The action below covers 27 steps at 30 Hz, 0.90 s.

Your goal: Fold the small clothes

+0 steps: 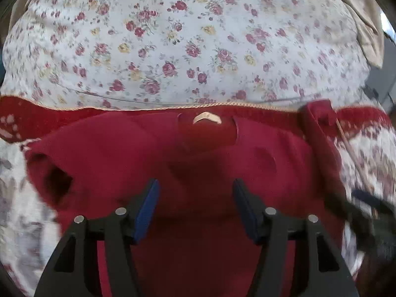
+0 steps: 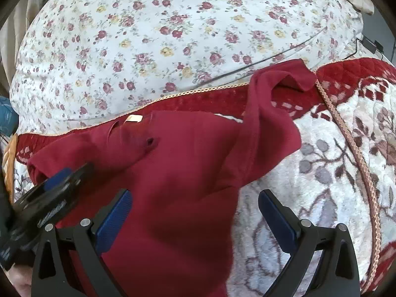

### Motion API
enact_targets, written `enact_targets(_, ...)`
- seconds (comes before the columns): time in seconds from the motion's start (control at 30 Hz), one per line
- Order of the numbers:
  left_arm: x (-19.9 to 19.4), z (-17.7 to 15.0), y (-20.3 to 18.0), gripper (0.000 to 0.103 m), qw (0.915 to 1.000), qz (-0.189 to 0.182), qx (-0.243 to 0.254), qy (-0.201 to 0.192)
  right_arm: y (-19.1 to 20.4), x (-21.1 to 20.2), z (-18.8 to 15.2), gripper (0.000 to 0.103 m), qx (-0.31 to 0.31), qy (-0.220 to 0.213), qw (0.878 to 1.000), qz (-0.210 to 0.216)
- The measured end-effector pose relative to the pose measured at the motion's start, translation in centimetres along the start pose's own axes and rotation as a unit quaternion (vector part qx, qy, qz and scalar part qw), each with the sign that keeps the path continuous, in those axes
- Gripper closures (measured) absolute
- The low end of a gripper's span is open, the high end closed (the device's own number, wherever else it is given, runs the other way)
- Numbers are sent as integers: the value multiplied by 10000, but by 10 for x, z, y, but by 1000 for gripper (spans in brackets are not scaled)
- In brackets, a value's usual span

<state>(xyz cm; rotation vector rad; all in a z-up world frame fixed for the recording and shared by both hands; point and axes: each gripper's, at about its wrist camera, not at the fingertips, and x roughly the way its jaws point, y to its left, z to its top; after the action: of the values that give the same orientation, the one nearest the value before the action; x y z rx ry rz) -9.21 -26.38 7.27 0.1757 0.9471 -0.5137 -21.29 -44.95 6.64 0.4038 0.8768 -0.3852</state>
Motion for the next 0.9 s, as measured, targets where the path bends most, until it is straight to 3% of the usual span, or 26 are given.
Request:
enact_targets(0.1,-43,-10,34,16,9984,428,117,-344,1,2,0,0,-66,-10,9999,143)
enact_targets(0.2,-62,-26,70,10,9900,1255,122,-637,8,13,2,0,-44,27,9996,261)
enact_targets(0.27,-51,-36,99,10,9822,1810,-22,-509,19,21,7,0,-140,30,9994,322)
enact_targets(0.4,-15,-47,141,10,9761,2132,-417,-17,45,46,15,1,-591,92,9980,184)
enact_targets(0.43,-9,-49,148,10,9734,2251,-418,63,51,56,16,7,-704,139,9973,163)
enact_targets(0.5,-1,-50,160,10,9693,2399,-508,181,62,81,16,38,-951,409,9942,300)
enact_targets(0.53,1,-50,167,10,9696,2343,-668,231,66,90,15,59,-1023,548,9926,368)
enact_targets(0.6,2,-51,175,10,9711,2189,-918,266,74,90,13,71,-1219,320,9912,413)
enact_targets(0.63,2,-51,177,10,9708,2180,-960,275,78,87,13,93,-1375,311,9885,551)
enact_targets(0.77,2,-54,174,10,9663,2418,-823,322,73,51,25,97,-1514,-119,9866,599)
enact_targets(0.83,0,-56,178,10,9659,2401,-906,337,57,28,34,97,-1470,-515,9874,282)
enact_targets(0.9,-5,-57,184,10,9659,2351,-1032,327,40,23,40,97,-1364,-594,9888,-58)
